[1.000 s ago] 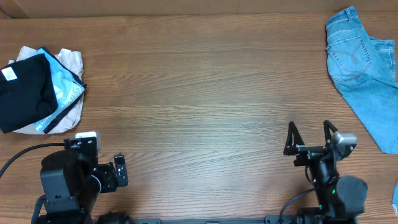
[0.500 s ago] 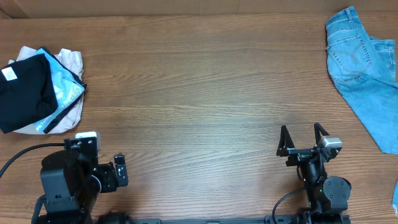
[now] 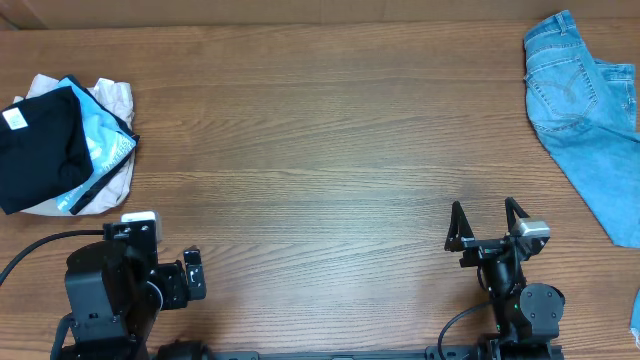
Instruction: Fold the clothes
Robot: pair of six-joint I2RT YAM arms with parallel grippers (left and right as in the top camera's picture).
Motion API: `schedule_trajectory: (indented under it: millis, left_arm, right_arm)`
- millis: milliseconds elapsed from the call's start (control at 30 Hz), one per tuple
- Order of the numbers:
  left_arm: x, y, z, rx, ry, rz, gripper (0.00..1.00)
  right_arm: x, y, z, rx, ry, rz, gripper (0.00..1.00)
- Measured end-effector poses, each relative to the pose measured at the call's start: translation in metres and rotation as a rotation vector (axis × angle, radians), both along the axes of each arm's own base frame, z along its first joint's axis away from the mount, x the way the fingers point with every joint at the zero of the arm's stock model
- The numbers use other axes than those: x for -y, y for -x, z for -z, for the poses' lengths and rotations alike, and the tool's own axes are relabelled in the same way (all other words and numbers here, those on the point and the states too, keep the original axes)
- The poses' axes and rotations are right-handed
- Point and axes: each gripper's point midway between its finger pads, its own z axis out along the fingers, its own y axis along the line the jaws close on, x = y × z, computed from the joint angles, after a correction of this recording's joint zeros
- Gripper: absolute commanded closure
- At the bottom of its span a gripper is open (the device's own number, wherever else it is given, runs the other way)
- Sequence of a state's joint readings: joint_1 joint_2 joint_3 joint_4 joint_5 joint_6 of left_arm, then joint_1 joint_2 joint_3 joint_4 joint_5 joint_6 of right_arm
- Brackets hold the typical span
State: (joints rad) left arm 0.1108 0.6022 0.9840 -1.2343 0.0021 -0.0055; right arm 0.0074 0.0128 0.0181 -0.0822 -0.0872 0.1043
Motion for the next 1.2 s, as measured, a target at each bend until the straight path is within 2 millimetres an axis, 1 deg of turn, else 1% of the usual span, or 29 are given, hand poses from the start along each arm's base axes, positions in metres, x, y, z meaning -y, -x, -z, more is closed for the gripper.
schedule_trajectory:
  millis: [867,967,1067,1133,1200]
  left_arm:
    - [0.0,0.0,0.0,0.003,-0.001,0.0,0.0]
    - [-0.002,-0.003,-0.002,0.065,-0.018,-0.004,0.0]
    - [0.001,-0.014,-0.003,0.217,-0.035,0.02,0.0]
    - [0.005,-0.023,0.001,0.317,-0.041,0.042,0.0]
    - [0.008,-0.03,0.011,0.397,-0.042,0.059,0.0]
  right_arm:
    - [0.0,0.0,0.0,0.0,0.0,0.002,0.0]
    - [0.0,0.0,0.0,0.0,0.0,0.002,0.0]
    - [0.0,0.0,0.0,0.0,0.0,0.002,0.0]
    - [0.0,0.0,0.0,0.0,0.0,0.001,0.0]
    - [0.0,0.0,0.0,-0.001,0.0,0.002,0.0]
